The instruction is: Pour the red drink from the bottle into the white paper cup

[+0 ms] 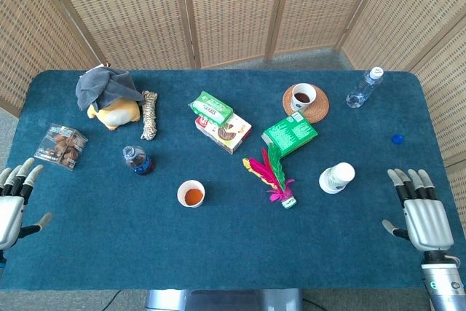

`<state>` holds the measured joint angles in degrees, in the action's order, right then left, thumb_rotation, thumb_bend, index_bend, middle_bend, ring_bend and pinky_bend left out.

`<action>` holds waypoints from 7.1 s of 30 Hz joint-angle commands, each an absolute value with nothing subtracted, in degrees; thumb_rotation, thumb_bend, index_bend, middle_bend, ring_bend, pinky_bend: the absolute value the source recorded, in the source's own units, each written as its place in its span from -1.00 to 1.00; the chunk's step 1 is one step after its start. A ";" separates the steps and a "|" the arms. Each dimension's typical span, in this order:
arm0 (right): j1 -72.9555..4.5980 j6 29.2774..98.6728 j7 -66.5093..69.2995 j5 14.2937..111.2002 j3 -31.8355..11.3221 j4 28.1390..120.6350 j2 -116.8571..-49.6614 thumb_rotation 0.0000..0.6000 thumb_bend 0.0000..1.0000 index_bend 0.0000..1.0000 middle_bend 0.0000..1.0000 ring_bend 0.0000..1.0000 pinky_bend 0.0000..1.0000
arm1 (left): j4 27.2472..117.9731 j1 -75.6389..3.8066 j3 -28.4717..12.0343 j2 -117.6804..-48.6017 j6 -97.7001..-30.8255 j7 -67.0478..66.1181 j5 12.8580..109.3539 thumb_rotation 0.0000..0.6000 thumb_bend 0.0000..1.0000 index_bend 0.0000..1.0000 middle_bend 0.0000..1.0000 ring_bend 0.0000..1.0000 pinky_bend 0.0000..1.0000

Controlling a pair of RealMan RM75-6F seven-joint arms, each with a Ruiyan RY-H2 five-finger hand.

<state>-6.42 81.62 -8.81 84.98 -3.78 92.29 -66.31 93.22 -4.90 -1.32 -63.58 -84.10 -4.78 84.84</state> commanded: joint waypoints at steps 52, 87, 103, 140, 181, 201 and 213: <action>-6.37 81.19 -3.52 87.03 -1.98 94.96 -63.84 1.00 -1.00 -1.00 -1.00 -1.00 -1.00 | 66.34 -20.46 -3.14 -79.05 -67.45 50.78 87.30 1.00 -0.48 -1.00 -1.00 -1.00 -1.00; -7.02 79.22 0.54 86.30 -1.73 94.69 -62.85 1.00 -1.00 -1.00 -1.00 -1.00 -1.00 | 59.64 -28.19 -5.37 -89.34 -61.25 48.74 84.57 1.00 -0.49 -1.00 -1.00 -1.00 -1.00; -7.30 78.42 1.41 85.85 -1.67 94.32 -62.85 1.00 -1.00 -1.00 -1.00 -1.00 -1.00 | 57.38 -29.20 -5.71 -92.31 -60.95 49.94 83.66 1.00 -0.49 -1.00 -1.00 -1.00 -1.00; -7.23 78.32 3.71 85.69 -1.60 94.15 -62.32 1.00 -1.00 -1.00 -1.00 -1.00 -1.00 | 56.82 -30.89 -9.40 -97.73 -60.25 43.25 78.56 1.00 -0.14 -0.16 -0.34 -0.62 -0.31; -7.06 78.78 4.98 85.96 -1.65 94.59 -61.60 1.00 -1.00 -1.00 -1.00 -1.00 -1.00 | 86.31 -34.12 -6.41 -74.46 -57.86 3.53 82.32 1.00 -0.14 0.02 -0.17 -0.42 -0.14; -6.85 79.23 6.37 85.91 -1.89 94.58 -61.08 1.00 -1.00 -1.00 -1.00 -1.00 -1.00 | 90.22 -36.77 -3.97 -72.13 -54.76 -16.71 81.17 1.00 -0.14 0.03 -0.15 -0.42 -0.14; -6.23 80.51 9.61 85.66 -2.47 94.33 -60.08 1.00 -1.00 -1.00 -1.00 -1.00 -1.00 | 93.00 -39.34 -3.98 -73.70 -52.09 -29.88 75.70 1.00 -0.14 0.04 -0.15 -0.42 -0.15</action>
